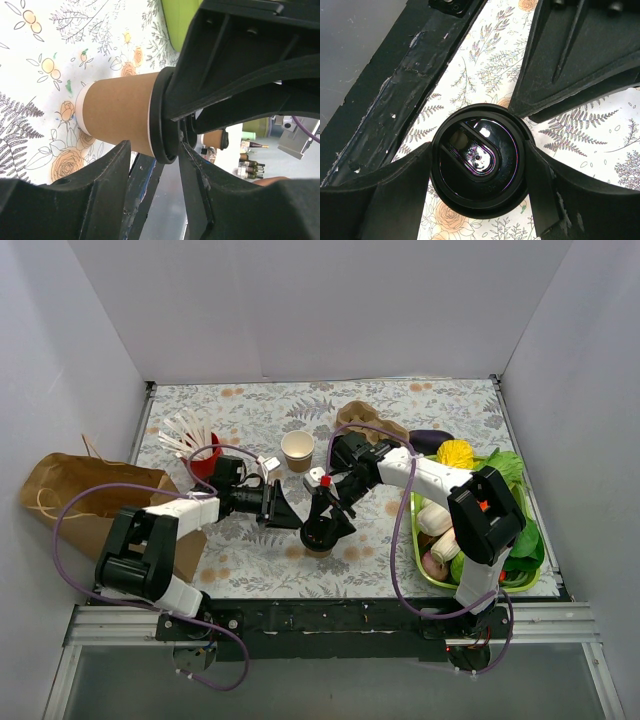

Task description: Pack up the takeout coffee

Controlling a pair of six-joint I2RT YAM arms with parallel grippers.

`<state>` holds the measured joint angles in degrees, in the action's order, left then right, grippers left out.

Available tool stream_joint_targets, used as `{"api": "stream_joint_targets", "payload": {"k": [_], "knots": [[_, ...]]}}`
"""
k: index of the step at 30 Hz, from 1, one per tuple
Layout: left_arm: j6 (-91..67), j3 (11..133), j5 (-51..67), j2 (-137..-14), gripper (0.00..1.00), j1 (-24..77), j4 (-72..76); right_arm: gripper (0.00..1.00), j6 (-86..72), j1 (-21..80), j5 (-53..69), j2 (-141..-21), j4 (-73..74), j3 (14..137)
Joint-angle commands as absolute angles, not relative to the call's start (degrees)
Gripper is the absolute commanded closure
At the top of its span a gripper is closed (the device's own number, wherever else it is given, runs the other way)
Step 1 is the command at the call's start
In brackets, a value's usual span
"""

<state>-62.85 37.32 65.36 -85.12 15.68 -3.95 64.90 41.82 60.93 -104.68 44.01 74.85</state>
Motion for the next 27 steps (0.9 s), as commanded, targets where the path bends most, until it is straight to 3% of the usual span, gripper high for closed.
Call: {"api": "stream_joint_targets", "payload": {"k": [1,21,27], "knots": [[-63.46,37.0,66.09,-86.04,0.58,15.29,-2.02,0.37,63.28,43.33,46.41,-109.42,54.93,70.05],[-63.99,34.89,59.5,-92.29,0.6,15.38,-3.25,0.39,64.25,42.37,47.37,-108.72,52.03,66.54],[-60.39,35.24,62.92,-91.32,0.59,15.47,-2.29,0.4,63.46,41.84,47.11,-107.14,49.05,63.99]]}}
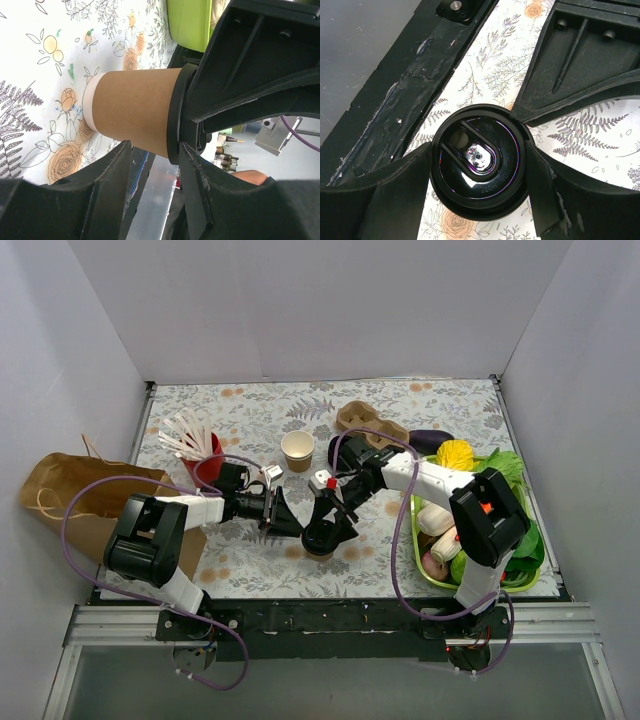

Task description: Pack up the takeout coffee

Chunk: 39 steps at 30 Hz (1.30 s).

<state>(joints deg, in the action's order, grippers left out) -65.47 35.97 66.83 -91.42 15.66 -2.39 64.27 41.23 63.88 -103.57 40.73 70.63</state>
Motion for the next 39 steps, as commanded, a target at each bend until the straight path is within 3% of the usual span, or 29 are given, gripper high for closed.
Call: {"api": "stream_joint_targets", "payload": {"k": [1,9,16,39], "knots": [[-59.86,35.68,63.63,-90.71,0.57,15.47,-2.29,0.4,63.02,41.75,47.2,-106.79,48.61,63.9],[-55.13,44.81,68.72,-86.84,0.54,15.38,-8.06,0.41,61.08,41.48,47.02,-105.38,45.96,64.94],[-42.9,43.25,70.93,-86.48,0.54,15.56,-18.72,0.41,62.67,41.22,46.41,-106.52,47.2,66.79],[-35.87,46.31,73.82,-92.37,0.52,23.46,-23.37,0.43,57.92,39.73,45.97,-105.21,41.57,63.81]]}}
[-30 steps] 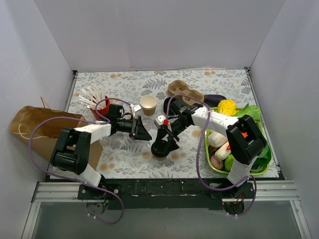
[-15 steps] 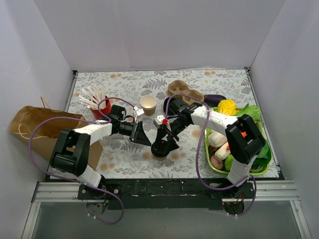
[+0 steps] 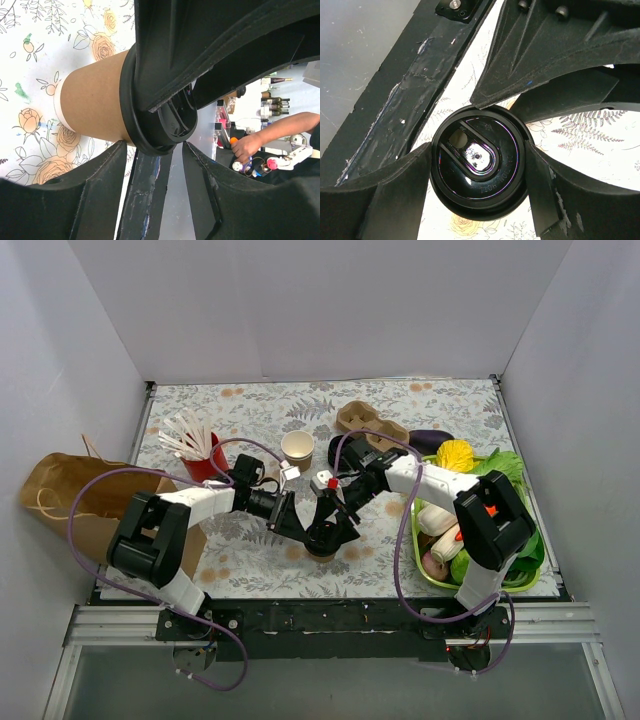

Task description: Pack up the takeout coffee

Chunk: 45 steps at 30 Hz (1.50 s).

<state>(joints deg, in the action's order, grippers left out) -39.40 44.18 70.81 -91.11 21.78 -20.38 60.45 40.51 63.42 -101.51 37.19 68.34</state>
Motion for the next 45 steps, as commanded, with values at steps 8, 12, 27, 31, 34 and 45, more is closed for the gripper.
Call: {"api": "stream_joint_targets", "payload": {"k": [8,12,27,31,34,45], "knots": [[-32.43,47.37,74.09,-92.37,0.52,24.96,-24.87,0.44,56.78,39.38,46.32,-104.85,40.08,62.23],[-31.91,47.29,74.18,-91.85,0.52,25.4,-24.96,0.44,56.34,39.46,46.49,-104.77,39.29,61.96],[-24.88,49.57,66.71,-92.99,0.52,27.69,-25.75,0.44,55.55,39.29,47.11,-105.21,37.79,61.35],[-22.85,49.39,63.73,-92.72,0.52,29.52,-26.19,0.44,55.28,39.11,47.46,-104.68,37.09,59.94],[-24.69,48.78,59.87,-92.29,0.52,30.58,-24.44,0.44,55.11,39.2,47.55,-104.41,36.91,59.06],[-27.25,47.9,40.38,-89.91,0.52,34.71,-21.27,0.45,54.93,38.85,47.55,-104.41,36.74,58.8]]}}
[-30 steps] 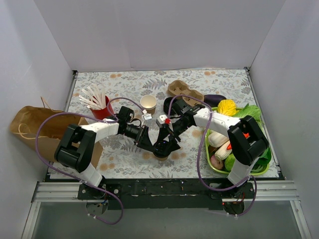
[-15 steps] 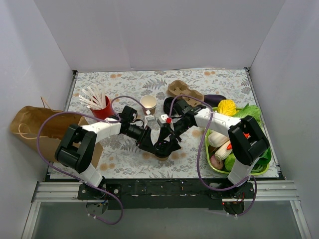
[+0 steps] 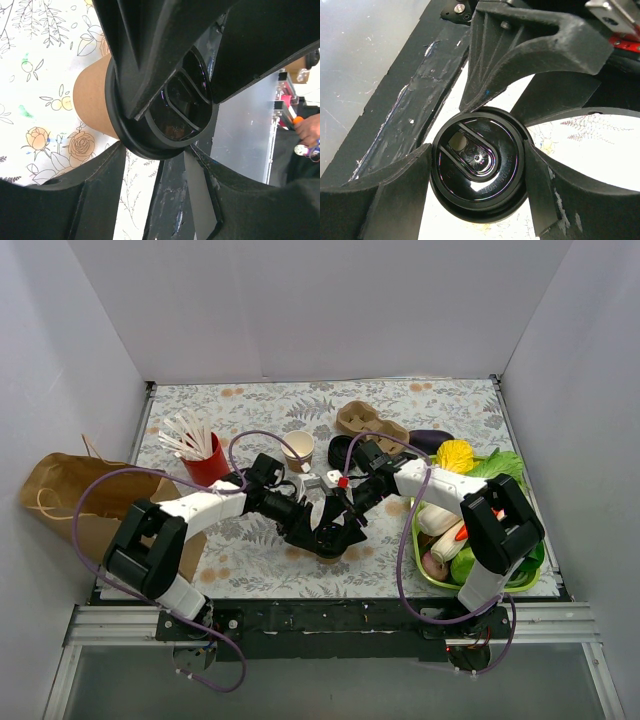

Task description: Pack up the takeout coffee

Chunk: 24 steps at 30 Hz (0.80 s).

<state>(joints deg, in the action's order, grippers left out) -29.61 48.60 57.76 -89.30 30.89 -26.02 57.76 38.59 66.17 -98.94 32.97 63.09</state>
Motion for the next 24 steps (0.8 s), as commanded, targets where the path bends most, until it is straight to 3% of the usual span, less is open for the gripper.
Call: {"api": "stream_joint_targets", "payload": {"k": [1,4,5,6,7,10,24], "knots": [[-26.81,48.25,39.56,-90.09,0.52,34.8,-21.7,0.45,55.28,38.76,47.64,-104.41,36.91,58.8],[-25.76,49.04,38.14,-89.65,0.51,34.8,-23.64,0.45,55.98,38.76,47.72,-104.41,37.88,59.15],[-24.79,49.48,40.49,-89.13,0.38,34.72,-25.03,0.46,56.33,38.85,47.64,-104.5,38.66,59.32],[-23.57,49.92,42.95,-86.68,0.06,34.54,-25.74,0.46,56.6,38.85,47.64,-104.5,39.19,59.59],[-23.21,50.62,46.2,-85.27,0.02,34.37,-25.75,0.46,57.38,38.76,47.72,-104.59,39.72,60.37],[-24.08,52.55,49.03,-80.25,0.02,34.36,-24.35,0.46,58.44,38.85,47.38,-104.94,42.18,61.87],[-25.31,71.71,41.49,-81.21,0.02,26.72,-35.5,0.5,62.75,37.53,42.81,-103.8,49.22,69.61]]}}
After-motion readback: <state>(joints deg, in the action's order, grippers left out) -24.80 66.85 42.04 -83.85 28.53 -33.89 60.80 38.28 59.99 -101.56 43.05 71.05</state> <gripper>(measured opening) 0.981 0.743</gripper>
